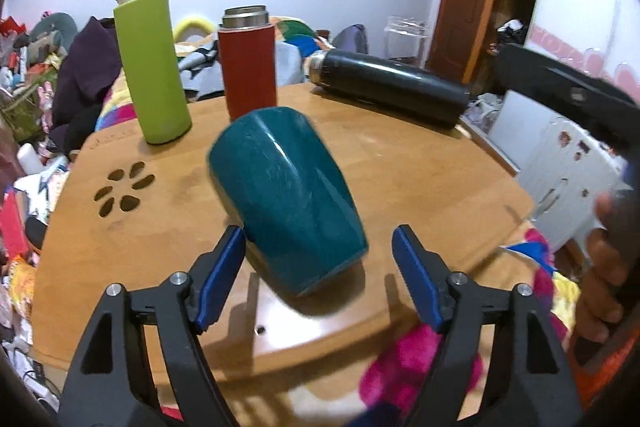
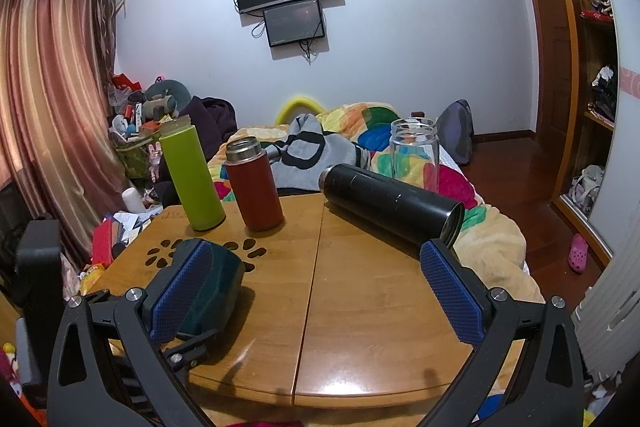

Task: Flip cup upside down
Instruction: 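Lift the teal cup with the left gripper toward the right gripper, then close the right gripper on the teal cup while the left gripper opens and withdraws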

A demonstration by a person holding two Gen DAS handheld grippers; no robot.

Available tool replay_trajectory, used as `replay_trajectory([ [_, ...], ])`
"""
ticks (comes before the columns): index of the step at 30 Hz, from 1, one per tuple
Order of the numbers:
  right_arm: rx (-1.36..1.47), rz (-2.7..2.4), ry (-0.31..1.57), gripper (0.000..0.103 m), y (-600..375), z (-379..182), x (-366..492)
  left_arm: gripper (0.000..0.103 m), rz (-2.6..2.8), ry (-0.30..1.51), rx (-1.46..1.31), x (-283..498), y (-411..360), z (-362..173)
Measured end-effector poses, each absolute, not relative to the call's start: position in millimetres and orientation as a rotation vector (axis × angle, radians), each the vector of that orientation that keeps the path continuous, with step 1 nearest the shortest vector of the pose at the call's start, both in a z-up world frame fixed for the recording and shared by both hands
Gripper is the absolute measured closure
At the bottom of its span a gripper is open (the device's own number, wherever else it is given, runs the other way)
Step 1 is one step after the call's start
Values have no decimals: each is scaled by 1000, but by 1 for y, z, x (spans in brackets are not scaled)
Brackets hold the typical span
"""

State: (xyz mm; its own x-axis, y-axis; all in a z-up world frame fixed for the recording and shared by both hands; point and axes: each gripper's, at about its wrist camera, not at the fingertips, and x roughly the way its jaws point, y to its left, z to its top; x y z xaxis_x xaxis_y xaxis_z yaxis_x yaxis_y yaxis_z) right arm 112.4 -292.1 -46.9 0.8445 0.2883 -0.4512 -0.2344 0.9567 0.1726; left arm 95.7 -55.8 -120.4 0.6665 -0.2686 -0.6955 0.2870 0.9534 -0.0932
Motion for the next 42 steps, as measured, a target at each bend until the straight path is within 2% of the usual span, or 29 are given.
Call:
replay_trajectory([
  [6,115,391,511,0,-282,-59,117,32,-326,784,-8,84,-42,-121],
  [11,55,547,579,0,-250,-88,144,44,-281,750,-16,71,-20,-116],
  [13,21,561,659,0,-232,-102,168,50,-254,748,-24,71,-11,-114],
  [15,17,584,723,1,-222,-113,189,53,-233,749,-36,72,-3,-114],
  [17,39,628,755,4,-221,-118,199,53,-220,750,-55,74,4,-115],
  [19,49,665,784,19,-218,-123,208,53,-210,741,-57,74,9,-115],
  [23,9,668,791,33,-217,-118,210,53,-184,714,-33,77,16,-109],
  [26,-52,573,701,29,-222,-95,208,53,-158,681,-12,85,23,-97],
  [27,-70,562,689,19,-221,-87,215,53,-157,670,-17,89,27,-93],
  [28,-107,572,683,15,-216,-78,225,53,-156,662,-26,93,30,-89],
  [36,-314,758,816,17,-179,-89,286,53,-174,690,-81,104,40,-100],
  [37,-337,785,820,13,-175,-92,290,53,-171,695,-76,104,41,-103],
  [42,-358,823,811,16,-167,-94,292,53,-146,722,-66,108,48,-113],
])
